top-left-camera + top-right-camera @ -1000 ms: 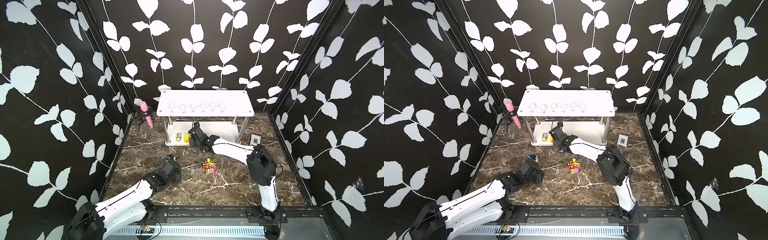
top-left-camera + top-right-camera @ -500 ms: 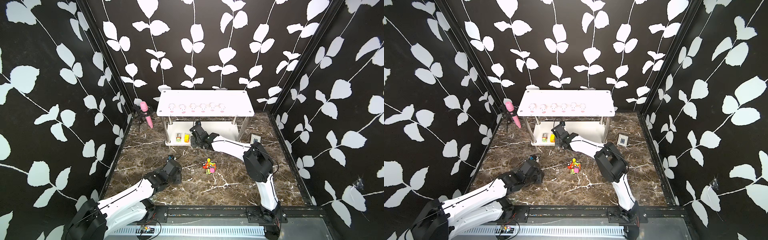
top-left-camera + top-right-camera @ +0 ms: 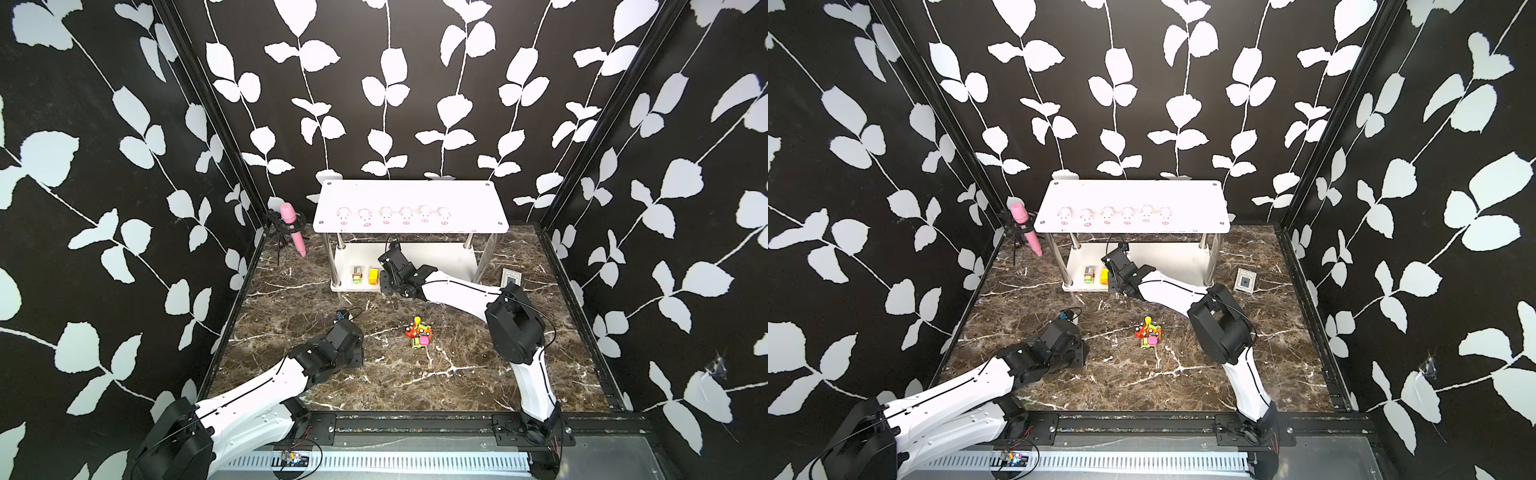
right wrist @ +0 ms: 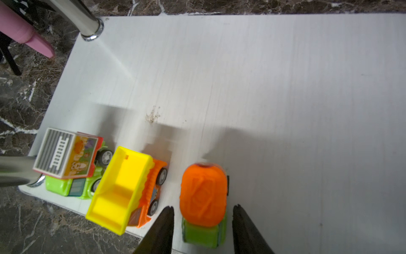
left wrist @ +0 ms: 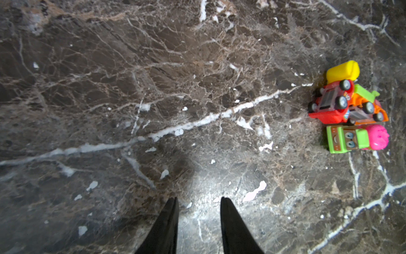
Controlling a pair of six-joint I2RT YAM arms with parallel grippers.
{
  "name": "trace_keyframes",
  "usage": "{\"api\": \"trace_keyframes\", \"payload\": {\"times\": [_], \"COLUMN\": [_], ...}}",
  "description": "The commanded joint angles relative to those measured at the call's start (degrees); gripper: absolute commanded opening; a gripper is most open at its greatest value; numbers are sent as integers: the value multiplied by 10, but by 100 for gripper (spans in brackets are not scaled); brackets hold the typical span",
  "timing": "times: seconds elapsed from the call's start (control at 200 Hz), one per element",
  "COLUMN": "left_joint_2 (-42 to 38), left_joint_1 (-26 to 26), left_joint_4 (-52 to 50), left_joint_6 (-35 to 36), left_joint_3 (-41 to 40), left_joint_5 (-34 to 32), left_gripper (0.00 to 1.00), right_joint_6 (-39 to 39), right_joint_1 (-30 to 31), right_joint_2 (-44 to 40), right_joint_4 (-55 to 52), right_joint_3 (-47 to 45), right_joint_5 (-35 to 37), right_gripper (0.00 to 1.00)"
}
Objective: Organize plastic toys on shelves
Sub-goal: Place the plastic toy on the shelf, then adjust the plastic toy at the center of the board.
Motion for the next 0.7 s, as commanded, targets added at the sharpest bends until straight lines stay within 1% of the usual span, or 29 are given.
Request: {"api": "trace_keyframes", "payload": {"times": [0.0,0.18,0.325,0.49,0.545,0.57,0.695], "left_joint_2": [3,17,46,120,147,158,215], "left_joint_1": [3,3,3,-2,-9,-12,-22], "left_joint_4": [5,14,42,81,83,80,75], "left_joint_6": [9,27,59,97,114,121,149], "left_joint_3": [9,19,36,81,106,117,177], "left_joint_5": [6,26,73,134,141,141,147], "left_gripper": [34,37,39,43,45,46,49], "right_joint_6": [-8,-40,-61,-68,-61,-57,-41], "right_joint_1": [-2,-2,-2,-2,-2,-2,-5], "right_joint_2": [-56,-121,-187,-261,-277,-303,-352], "right_joint_4": [18,44,61,58,63,67,85], "right_joint_3": [-27,-85,-160,-262,-299,-317,-397], "right_joint_5": [-2,-42,-75,-82,-78,-76,-80], "right_gripper": [49,51,51,51,51,51,51]}}
